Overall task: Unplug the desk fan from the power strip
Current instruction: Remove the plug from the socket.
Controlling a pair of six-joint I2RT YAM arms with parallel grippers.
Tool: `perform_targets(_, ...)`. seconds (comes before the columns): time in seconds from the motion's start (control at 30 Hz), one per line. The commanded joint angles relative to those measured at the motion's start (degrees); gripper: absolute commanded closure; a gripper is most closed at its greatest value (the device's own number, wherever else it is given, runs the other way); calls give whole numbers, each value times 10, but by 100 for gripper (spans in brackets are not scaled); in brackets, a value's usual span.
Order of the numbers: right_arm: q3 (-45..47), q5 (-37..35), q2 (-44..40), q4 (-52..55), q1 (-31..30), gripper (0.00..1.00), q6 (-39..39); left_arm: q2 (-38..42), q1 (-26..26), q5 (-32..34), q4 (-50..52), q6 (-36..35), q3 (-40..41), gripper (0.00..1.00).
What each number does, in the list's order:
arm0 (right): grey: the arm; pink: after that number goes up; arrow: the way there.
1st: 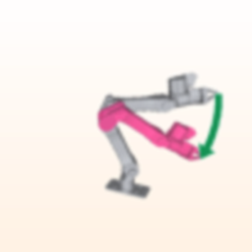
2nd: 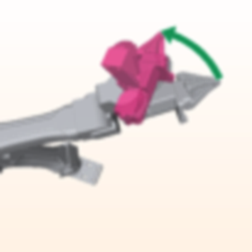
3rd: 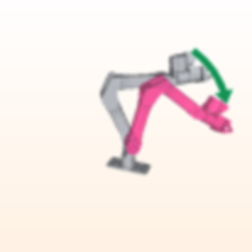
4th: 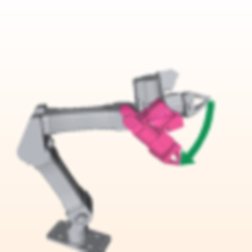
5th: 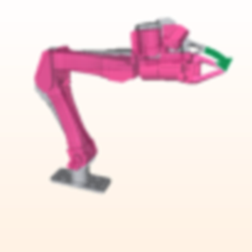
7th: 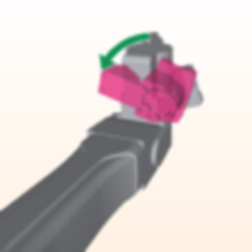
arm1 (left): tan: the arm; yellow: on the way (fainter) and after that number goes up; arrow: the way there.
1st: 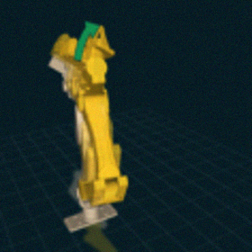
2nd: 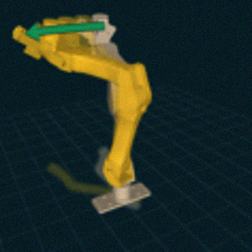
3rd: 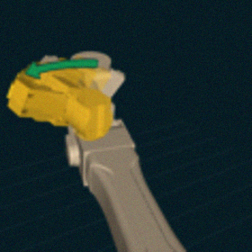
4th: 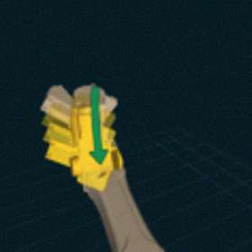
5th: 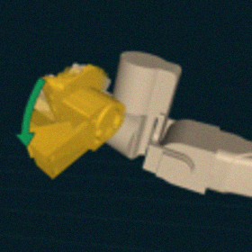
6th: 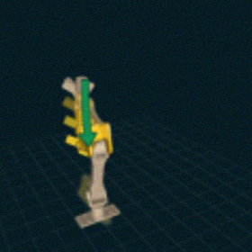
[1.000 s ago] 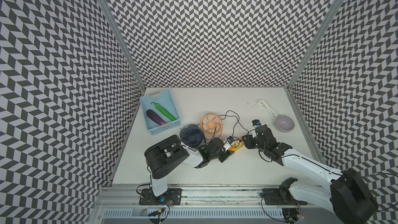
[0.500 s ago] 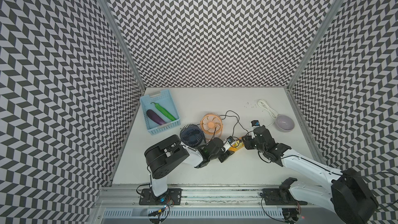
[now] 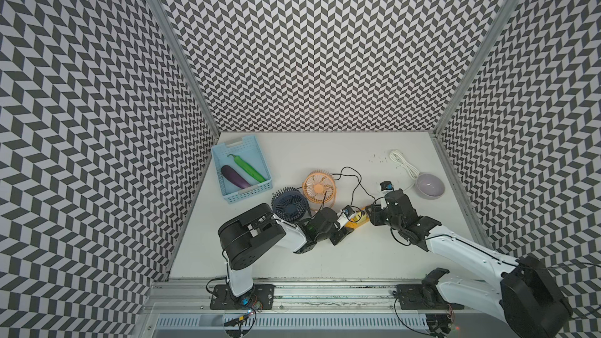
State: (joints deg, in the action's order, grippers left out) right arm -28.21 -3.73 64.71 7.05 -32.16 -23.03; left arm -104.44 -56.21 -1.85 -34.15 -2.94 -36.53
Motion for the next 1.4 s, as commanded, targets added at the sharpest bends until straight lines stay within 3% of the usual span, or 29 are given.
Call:
perform_targets(0.0, -12, -10, -9, -6, -22, 73, -1, 10, 3, -7, 8, 9, -1, 81)
perform_targets(0.2, -12, -18, -5, -7, -23, 73, -13, 11, 4, -9, 9, 10, 1, 81)
perform_targets(0.43, 9, 69, -16, -30, 46, 73, -22, 12, 4, -8, 6, 10, 4, 81)
perform_targets(0.63, 6, 51, -20, -16, 39, 73, -3, 8, 5, -10, 3, 11, 2, 81)
perform_targets(0.87, -11, -13, -12, -1, -17, 73, 3, 6, 5, -13, 3, 12, 1, 81)
perform_targets(1.1, -11, -15, -13, -5, -16, 73, -15, 7, 5, -13, 5, 13, 2, 81)
perform_targets(1.27, 2, 51, -24, -24, 30, 73, -22, 8, 5, -13, 3, 13, 3, 81)
perform_targets(1.37, -7, 55, -20, -13, 29, 73, -4, 7, 5, -15, 3, 13, 2, 81)
